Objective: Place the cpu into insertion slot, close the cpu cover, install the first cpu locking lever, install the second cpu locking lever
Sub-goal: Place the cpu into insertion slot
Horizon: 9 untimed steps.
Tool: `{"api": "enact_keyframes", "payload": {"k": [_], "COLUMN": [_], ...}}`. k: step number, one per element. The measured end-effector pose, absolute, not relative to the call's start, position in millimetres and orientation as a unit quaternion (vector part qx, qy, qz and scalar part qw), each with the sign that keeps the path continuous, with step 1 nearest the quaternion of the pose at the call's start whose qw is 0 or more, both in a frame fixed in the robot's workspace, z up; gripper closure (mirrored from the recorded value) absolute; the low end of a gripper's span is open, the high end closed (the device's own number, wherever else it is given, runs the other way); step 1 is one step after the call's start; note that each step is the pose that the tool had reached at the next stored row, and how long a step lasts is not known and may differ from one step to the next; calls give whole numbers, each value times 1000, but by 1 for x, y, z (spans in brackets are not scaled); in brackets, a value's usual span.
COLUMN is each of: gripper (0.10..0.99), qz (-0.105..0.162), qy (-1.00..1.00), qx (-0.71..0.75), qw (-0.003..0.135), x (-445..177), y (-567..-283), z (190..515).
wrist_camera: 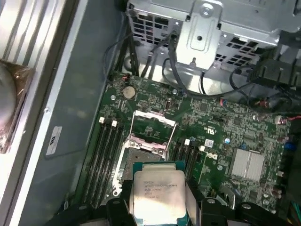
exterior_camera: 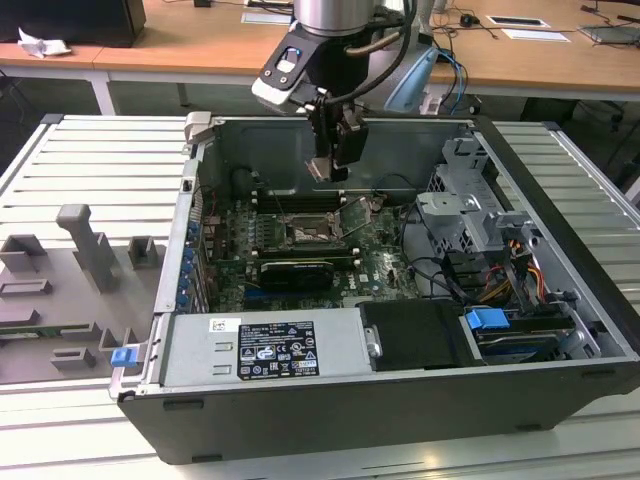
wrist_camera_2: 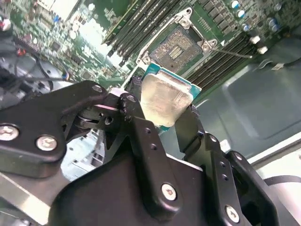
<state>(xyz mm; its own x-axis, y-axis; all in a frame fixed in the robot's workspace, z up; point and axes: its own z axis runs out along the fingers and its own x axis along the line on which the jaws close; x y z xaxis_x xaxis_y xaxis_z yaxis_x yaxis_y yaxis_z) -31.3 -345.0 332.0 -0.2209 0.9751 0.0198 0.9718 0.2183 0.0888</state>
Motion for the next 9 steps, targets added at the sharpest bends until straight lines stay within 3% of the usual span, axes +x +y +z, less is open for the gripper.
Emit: {"api": "enact_keyframes", "payload": {"k": [9], "gripper": [557], "qz": [39], "qy": [712], "qx": [701], "qw": [24], "x": [-33], "y": [-344], "z": [304]}}
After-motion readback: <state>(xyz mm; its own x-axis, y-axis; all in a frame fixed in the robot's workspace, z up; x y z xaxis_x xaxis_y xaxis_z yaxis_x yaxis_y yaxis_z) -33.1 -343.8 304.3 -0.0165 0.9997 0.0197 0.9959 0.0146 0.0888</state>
